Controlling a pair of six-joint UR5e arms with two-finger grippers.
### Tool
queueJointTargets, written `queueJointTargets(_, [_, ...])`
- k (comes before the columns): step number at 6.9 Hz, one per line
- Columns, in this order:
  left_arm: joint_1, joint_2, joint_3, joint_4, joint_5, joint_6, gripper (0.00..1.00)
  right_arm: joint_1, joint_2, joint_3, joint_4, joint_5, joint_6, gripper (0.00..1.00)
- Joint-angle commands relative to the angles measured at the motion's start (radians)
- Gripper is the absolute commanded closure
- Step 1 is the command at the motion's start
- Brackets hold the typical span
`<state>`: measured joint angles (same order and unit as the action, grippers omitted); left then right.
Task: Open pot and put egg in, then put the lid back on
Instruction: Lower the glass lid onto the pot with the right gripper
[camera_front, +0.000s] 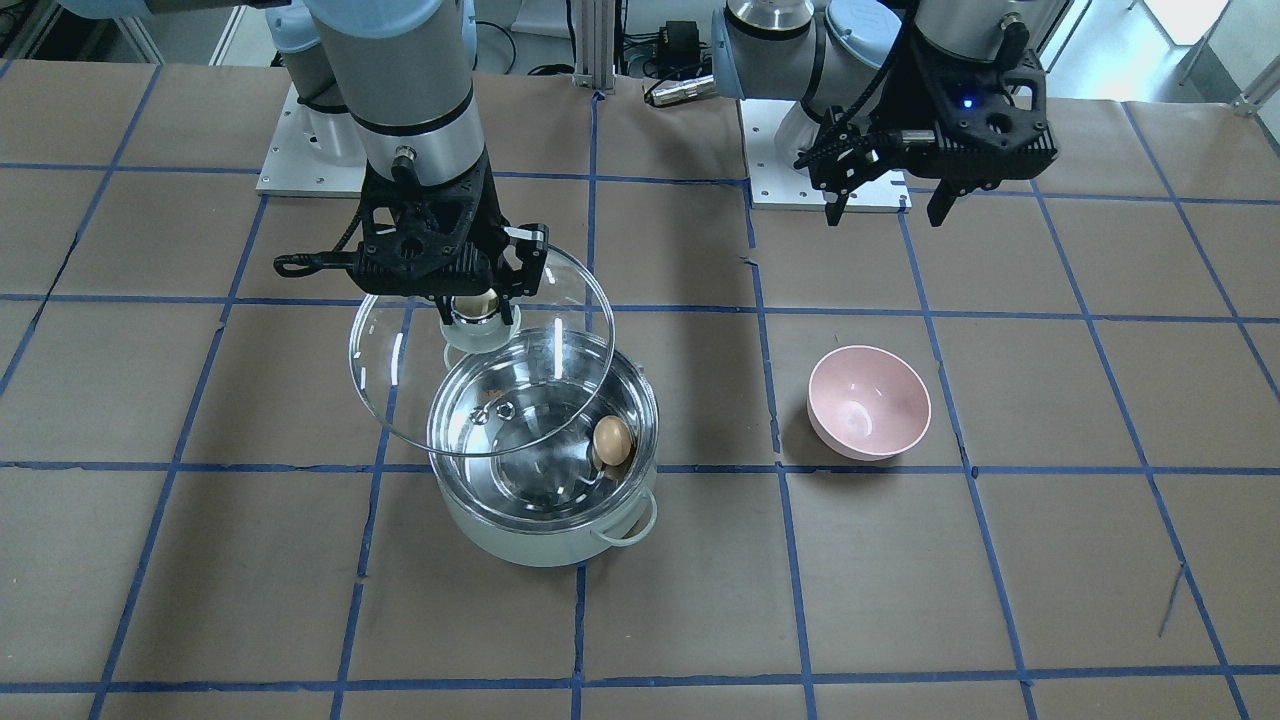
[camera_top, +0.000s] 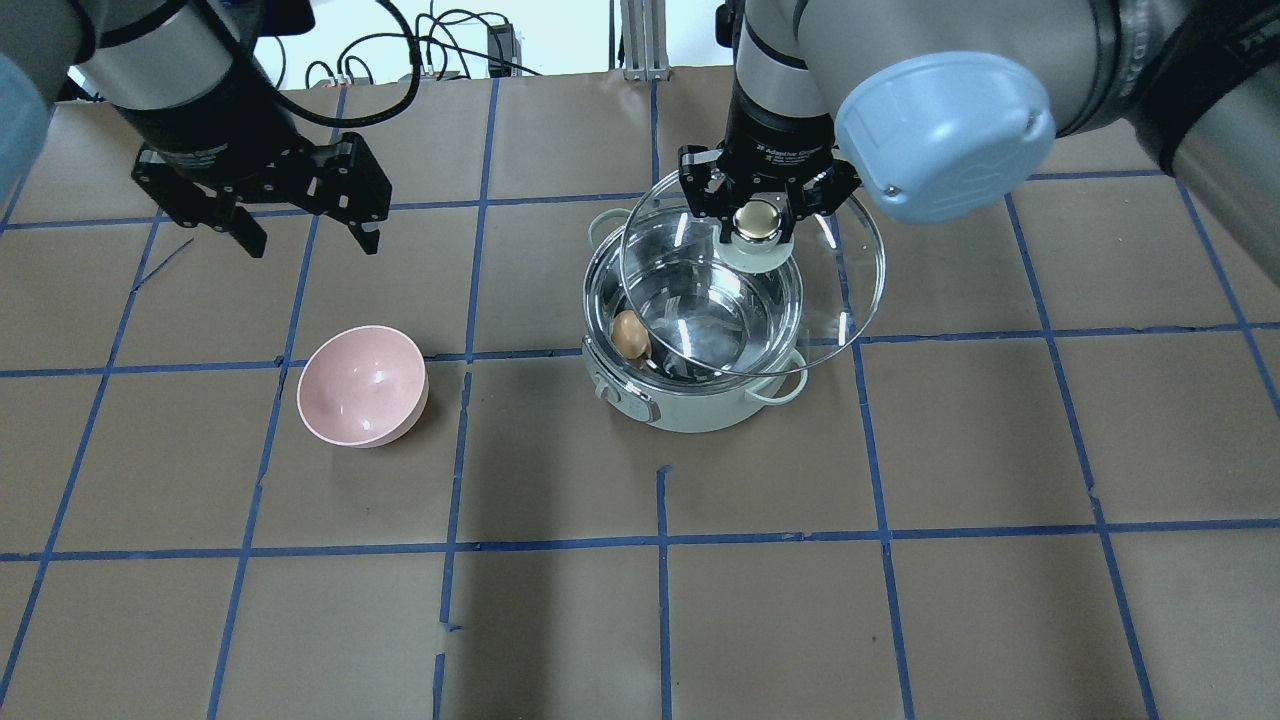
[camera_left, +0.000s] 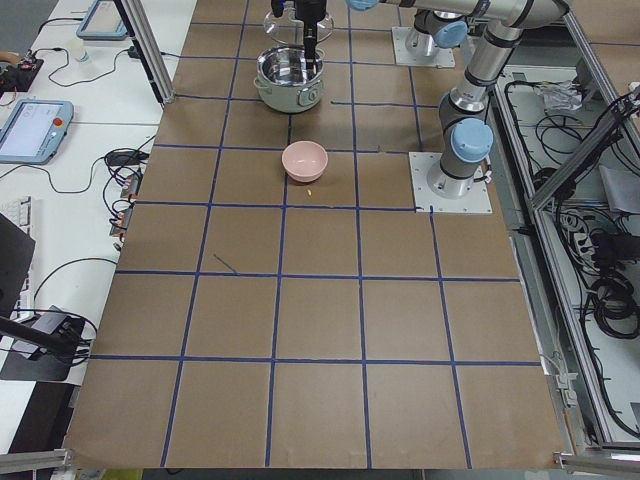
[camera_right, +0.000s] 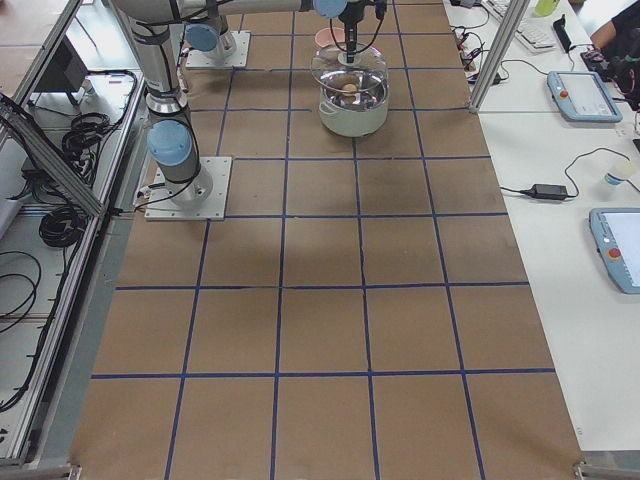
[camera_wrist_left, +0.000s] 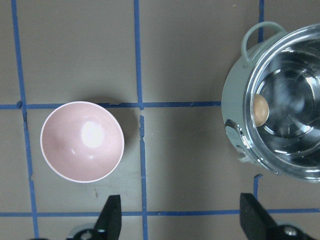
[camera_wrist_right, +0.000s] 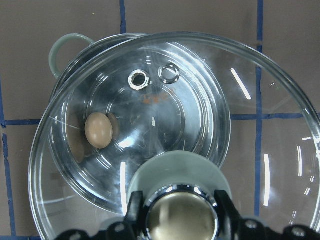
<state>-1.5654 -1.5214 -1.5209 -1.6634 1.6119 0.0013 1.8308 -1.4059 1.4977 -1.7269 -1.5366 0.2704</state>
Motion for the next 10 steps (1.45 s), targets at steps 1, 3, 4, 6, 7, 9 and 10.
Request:
queueJointTargets(1, [0.021, 0.009, -0.015, -0.009, 0.008, 0.031, 0.00, 0.008, 0.043, 0.001, -0.043, 0.003, 0.000, 0.88])
queueJointTargets(3, [0.040, 0.007, -0.009, -0.007, -0.029, 0.092, 0.00, 0.013, 0.087, 0.001, -0.079, 0.003, 0.003, 0.87])
queueJointTargets(4, [0.077, 0.007, -0.005, -0.009, -0.029, 0.135, 0.00, 0.021, 0.087, 0.001, -0.080, 0.004, 0.003, 0.87])
queueJointTargets(6, [0.082, 0.009, -0.011, -0.015, -0.033, 0.134, 0.00, 0.067, 0.094, -0.001, -0.105, 0.004, 0.028, 0.86])
queueJointTargets(7, [0.078, 0.009, -0.012, -0.018, -0.036, 0.132, 0.00, 0.067, 0.094, 0.003, -0.105, 0.003, 0.029, 0.86])
queueJointTargets(9, [0.079, 0.009, -0.013, -0.019, -0.038, 0.131, 0.00, 0.070, 0.094, 0.004, -0.105, 0.003, 0.030, 0.86])
queueJointTargets(10, [0.077, 0.009, -0.013, -0.018, -0.038, 0.131, 0.00, 0.073, 0.096, 0.006, -0.106, 0.003, 0.027, 0.86])
